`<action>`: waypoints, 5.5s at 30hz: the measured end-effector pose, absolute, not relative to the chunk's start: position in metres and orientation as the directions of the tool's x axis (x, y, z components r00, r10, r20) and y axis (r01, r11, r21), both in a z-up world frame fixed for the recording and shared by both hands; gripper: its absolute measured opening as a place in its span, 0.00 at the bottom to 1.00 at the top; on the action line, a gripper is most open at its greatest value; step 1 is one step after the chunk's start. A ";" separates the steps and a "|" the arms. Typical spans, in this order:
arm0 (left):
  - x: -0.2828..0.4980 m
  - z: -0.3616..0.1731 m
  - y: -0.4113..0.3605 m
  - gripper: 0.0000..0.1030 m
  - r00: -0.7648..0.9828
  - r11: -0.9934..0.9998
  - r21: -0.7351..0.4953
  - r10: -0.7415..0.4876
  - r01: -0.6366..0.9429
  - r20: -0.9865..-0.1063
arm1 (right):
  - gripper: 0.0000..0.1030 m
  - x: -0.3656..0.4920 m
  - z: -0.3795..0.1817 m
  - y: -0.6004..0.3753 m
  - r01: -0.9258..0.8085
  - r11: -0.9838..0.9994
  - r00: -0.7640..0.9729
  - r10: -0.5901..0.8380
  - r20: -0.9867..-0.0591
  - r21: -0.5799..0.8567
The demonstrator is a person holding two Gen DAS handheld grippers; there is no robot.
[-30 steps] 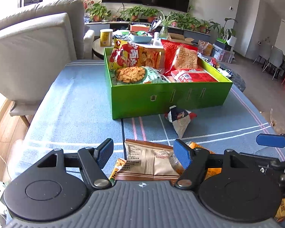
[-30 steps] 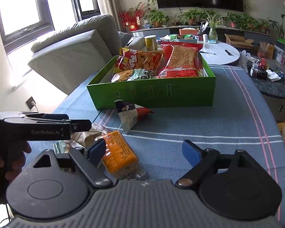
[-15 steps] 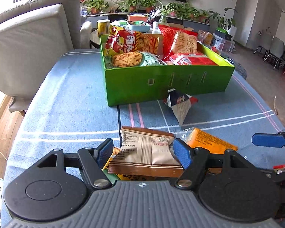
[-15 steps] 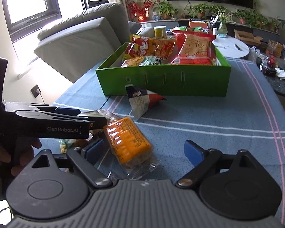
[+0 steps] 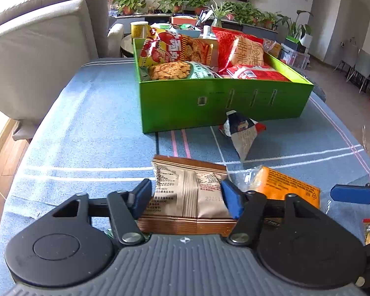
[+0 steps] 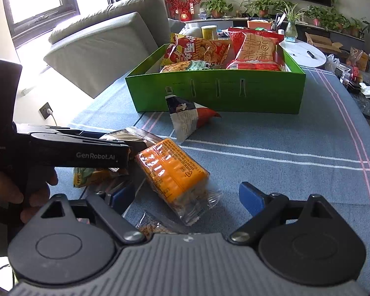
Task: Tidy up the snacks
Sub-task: 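Grasp the orange bread bag with the right gripper while the left gripper grasps the beige snack bag, then carry the orange bag with the right gripper while the left gripper carries the beige bag toward the box, then lower the orange bag into the green box and open the right gripper, then grasp the yellow sachima bag on the table with the right gripper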
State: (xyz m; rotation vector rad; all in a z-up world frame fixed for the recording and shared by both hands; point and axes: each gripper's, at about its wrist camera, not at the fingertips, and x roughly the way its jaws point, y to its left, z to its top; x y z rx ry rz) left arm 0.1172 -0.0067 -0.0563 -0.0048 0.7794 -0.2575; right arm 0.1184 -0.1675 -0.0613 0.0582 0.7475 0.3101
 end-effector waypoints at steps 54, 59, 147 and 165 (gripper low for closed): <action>0.100 -0.028 0.012 0.49 0.780 0.971 -0.114 -0.239 0.212 -0.578 | 0.85 0.142 -0.043 -0.166 -0.169 0.967 0.752 0.252 -0.609 0.191; 0.098 -0.020 0.009 0.49 0.787 0.965 -0.119 -0.258 0.232 -0.560 | 0.85 0.142 -0.036 -0.168 -0.173 0.962 0.763 0.266 -0.590 0.210; 0.182 0.006 -0.004 0.49 0.827 0.964 -0.165 -0.263 0.208 -0.496 | 0.93 0.205 -0.054 -0.242 -0.075 0.982 0.714 0.173 -0.679 0.172; 0.222 0.003 -0.010 0.49 0.834 0.961 -0.192 -0.267 0.197 -0.482 | 0.93 0.249 0.009 -0.201 -0.152 0.920 0.841 0.313 -0.441 0.363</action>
